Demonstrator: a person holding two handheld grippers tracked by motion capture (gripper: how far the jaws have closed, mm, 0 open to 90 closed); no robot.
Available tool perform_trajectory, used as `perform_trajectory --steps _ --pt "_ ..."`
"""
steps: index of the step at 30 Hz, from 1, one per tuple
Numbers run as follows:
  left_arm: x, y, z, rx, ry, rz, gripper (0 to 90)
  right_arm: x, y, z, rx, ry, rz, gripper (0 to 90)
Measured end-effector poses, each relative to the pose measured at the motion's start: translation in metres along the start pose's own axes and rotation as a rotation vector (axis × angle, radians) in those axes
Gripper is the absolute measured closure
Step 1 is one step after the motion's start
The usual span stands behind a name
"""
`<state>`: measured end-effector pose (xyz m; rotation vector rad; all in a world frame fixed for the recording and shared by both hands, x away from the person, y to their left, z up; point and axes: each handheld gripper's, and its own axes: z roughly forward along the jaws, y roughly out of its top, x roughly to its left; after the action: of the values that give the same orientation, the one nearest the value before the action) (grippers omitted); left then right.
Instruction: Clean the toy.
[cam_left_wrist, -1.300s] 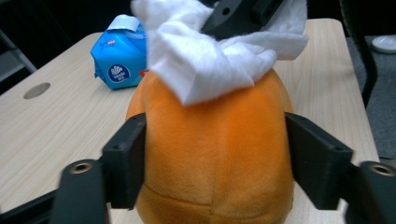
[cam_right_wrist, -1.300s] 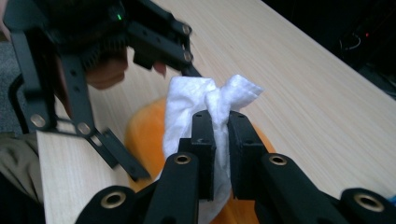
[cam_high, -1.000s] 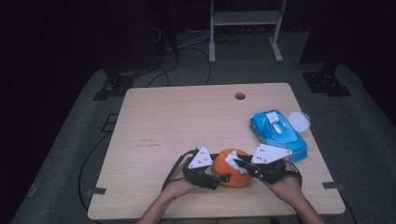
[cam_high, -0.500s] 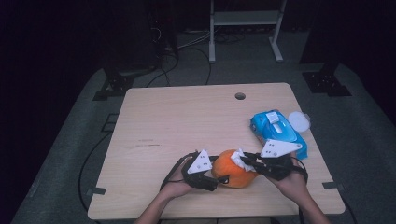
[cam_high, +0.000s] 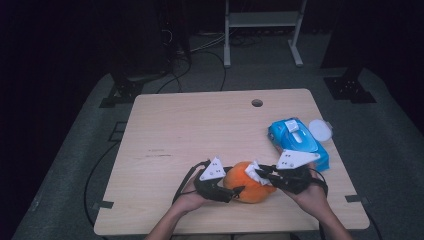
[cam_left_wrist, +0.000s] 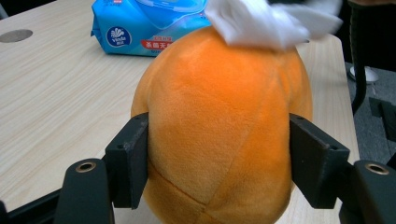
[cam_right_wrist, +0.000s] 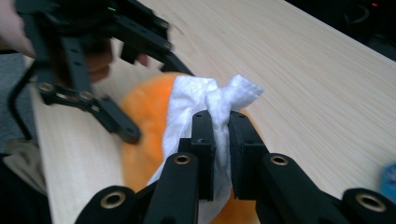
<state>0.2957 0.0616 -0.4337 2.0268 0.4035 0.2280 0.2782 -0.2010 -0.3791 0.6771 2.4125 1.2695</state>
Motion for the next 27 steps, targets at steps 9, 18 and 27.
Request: perform_trajectory --steps 9,18,27 --pt "0.002 0.004 0.003 -0.038 0.021 -0.062 27.7 0.007 0.000 0.002 0.012 -0.031 -0.035 80.9" --pt "0.008 0.003 0.002 -0.051 0.044 0.006 16.0 0.014 0.008 0.007 0.004 -0.027 -0.073 80.9" --pt "0.000 0.001 0.004 -0.027 0.044 0.075 28.7 0.020 0.008 0.011 0.018 0.016 -0.072 81.0"
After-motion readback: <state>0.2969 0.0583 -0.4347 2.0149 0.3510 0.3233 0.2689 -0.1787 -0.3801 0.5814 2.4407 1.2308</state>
